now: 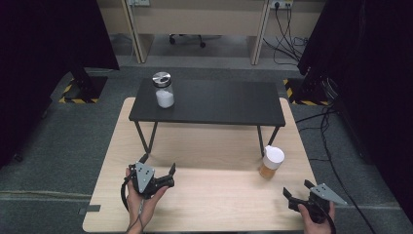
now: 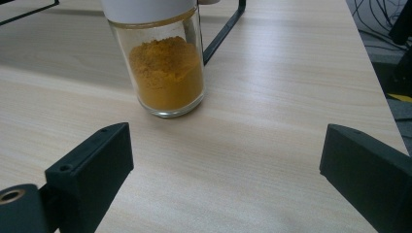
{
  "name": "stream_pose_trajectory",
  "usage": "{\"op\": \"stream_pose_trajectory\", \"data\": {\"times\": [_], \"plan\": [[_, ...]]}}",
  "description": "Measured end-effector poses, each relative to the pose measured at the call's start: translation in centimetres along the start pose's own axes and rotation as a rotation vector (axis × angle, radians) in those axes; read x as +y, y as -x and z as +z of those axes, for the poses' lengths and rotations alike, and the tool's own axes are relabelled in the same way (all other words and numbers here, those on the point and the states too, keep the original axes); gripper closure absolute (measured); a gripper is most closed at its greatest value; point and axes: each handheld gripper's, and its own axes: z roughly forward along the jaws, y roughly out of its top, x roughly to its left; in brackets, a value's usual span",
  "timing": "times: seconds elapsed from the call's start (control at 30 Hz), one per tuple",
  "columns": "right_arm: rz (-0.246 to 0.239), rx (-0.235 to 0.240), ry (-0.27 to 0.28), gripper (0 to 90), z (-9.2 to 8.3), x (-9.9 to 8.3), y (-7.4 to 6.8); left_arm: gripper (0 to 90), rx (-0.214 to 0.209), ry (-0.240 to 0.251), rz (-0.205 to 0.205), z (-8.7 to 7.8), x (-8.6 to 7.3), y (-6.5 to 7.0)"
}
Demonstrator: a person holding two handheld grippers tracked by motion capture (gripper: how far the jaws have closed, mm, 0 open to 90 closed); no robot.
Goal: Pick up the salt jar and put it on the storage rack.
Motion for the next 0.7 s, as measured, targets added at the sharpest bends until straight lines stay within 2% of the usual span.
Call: {"op": "stream_pose_trajectory", "data": {"times": [0.17, 0.37, 0.53, 0.63, 0.7], "plan": [[-0.002, 0.001, -0.001, 5.4, 0.0, 0.0, 0.0, 0.9, 0.008, -0.022, -0.008, 0.4, -0.7, 0.2], [-0.007, 0.003, -0.001, 5.4, 0.0, 0.0, 0.0, 0.9, 0.006, -0.046, -0.053, 0.7, -1.6, 0.3], [-0.006, 0.003, 0.001, 5.3, 0.0, 0.0, 0.0, 0.9, 0.006, -0.052, -0.069, 1.0, -2.3, 0.2], [-0.008, 0.004, -0.002, 5.3, 0.0, 0.0, 0.0, 0.9, -0.02, -0.073, -0.12, 1.2, -2.6, -0.4], [-0.01, 0.005, -0.002, 5.4, 0.0, 0.0, 0.0, 0.9, -0.011, -0.08, -0.112, 1.3, -2.7, -0.3]]}}
